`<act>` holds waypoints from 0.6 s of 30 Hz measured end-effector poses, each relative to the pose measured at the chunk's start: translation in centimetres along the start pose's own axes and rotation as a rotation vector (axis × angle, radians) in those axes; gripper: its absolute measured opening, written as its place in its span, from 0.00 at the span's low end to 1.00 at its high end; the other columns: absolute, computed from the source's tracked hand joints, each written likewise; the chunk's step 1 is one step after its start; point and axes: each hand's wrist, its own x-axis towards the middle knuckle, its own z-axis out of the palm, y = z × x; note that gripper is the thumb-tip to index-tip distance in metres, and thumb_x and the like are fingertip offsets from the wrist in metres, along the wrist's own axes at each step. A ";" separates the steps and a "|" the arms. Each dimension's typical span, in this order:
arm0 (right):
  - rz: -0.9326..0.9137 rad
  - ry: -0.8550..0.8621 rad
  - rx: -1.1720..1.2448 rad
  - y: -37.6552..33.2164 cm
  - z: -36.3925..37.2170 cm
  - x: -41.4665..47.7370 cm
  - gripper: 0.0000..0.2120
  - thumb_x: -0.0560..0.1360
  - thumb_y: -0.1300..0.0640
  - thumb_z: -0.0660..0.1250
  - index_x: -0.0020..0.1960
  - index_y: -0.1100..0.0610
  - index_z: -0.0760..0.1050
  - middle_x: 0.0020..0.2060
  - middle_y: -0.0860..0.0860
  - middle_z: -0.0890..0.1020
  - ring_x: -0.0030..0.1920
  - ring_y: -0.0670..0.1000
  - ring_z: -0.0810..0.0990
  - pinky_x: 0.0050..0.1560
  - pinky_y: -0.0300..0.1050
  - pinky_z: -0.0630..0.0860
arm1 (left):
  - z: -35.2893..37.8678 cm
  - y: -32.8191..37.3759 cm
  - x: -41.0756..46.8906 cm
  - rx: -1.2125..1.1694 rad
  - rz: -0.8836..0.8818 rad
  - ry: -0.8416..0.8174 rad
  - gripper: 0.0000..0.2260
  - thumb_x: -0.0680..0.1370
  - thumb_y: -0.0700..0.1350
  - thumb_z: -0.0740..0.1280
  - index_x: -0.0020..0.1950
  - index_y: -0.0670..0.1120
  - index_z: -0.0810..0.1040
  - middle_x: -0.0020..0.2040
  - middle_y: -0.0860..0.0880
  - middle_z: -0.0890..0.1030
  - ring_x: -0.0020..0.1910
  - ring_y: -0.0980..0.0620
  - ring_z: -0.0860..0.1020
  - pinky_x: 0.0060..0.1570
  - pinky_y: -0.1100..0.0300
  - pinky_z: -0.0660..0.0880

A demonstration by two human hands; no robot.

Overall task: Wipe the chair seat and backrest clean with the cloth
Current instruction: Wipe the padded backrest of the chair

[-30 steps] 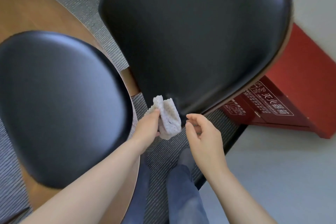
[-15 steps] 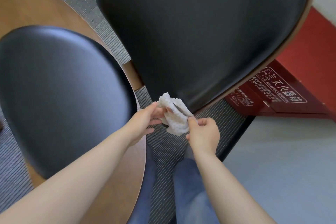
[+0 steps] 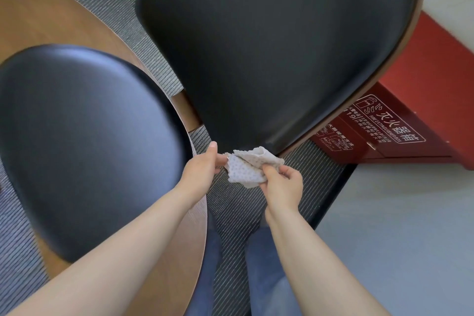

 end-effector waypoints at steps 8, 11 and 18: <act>-0.258 0.130 -0.009 -4.7 -1.2 -1.4 0.12 0.73 0.55 0.72 0.52 0.54 0.72 0.46 0.49 0.80 0.45 0.46 0.80 0.40 0.36 0.74 | -1.5 0.6 -1.4 0.172 0.049 0.041 0.22 0.81 0.59 0.49 0.57 0.51 0.80 0.59 0.52 0.80 0.60 0.51 0.76 0.62 0.56 0.67; -0.370 0.190 -0.026 -7.1 -1.6 -2.1 0.10 0.73 0.56 0.71 0.50 0.52 0.71 0.45 0.47 0.79 0.44 0.44 0.79 0.42 0.35 0.72 | -1.7 1.5 -2.6 0.234 0.088 0.034 0.23 0.80 0.61 0.49 0.58 0.53 0.79 0.62 0.53 0.78 0.63 0.51 0.74 0.67 0.52 0.66; -0.644 0.277 -0.163 -14.3 -3.0 -2.6 0.09 0.72 0.64 0.65 0.49 0.54 0.71 0.41 0.41 0.75 0.45 0.46 0.75 0.43 0.33 0.66 | -1.8 7.3 -6.1 0.274 0.215 0.047 0.23 0.80 0.60 0.49 0.61 0.53 0.78 0.64 0.52 0.76 0.65 0.53 0.72 0.68 0.54 0.65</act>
